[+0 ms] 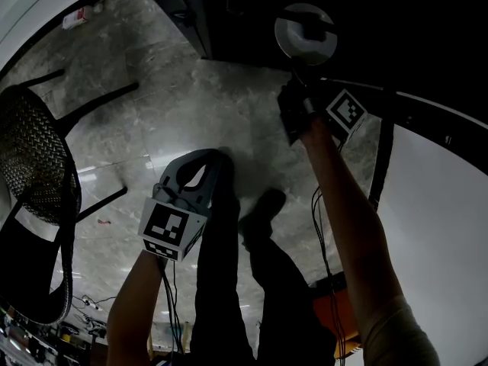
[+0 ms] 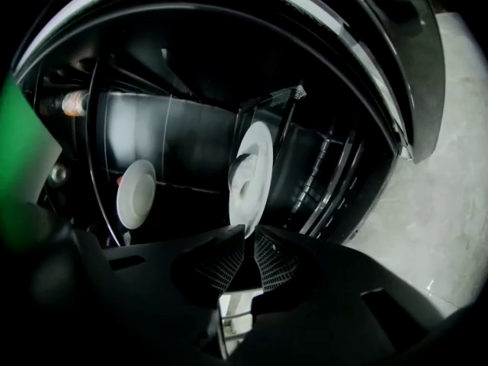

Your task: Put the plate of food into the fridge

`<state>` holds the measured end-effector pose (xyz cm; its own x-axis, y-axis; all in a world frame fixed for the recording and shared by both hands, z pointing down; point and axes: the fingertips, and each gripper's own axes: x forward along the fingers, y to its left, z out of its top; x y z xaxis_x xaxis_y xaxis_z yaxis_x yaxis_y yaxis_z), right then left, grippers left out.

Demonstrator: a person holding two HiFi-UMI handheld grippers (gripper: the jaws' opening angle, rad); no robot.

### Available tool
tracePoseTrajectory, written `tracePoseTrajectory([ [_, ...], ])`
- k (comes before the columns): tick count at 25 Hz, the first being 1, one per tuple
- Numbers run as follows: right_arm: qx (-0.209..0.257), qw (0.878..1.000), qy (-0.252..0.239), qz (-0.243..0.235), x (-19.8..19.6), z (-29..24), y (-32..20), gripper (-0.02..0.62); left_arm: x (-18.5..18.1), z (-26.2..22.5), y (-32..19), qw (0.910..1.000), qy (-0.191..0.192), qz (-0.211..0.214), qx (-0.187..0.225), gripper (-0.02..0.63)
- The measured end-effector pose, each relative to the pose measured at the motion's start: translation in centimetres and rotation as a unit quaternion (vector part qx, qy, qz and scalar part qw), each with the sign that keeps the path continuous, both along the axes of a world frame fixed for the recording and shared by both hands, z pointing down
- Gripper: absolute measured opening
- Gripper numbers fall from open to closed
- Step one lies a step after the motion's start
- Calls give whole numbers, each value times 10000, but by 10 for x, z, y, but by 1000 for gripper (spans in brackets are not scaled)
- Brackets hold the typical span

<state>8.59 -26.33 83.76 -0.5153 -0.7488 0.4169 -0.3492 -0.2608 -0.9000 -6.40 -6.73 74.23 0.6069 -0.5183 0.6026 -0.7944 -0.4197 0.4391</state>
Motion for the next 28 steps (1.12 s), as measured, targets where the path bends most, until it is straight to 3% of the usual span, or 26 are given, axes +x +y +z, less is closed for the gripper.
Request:
tracePoseTrajectory([
  [7, -11, 10000, 53, 42, 1, -1, -9, 49, 1, 3, 1, 10000, -5, 2, -65, 12],
  [19, -3, 9997, 157, -163, 2, -1, -18, 49, 17, 3, -55, 9985, -190, 130, 500, 11],
  [28, 56, 9996, 143, -229, -1, -2, -22, 49, 16, 10, -81, 9978, -350, 6, 570, 11],
])
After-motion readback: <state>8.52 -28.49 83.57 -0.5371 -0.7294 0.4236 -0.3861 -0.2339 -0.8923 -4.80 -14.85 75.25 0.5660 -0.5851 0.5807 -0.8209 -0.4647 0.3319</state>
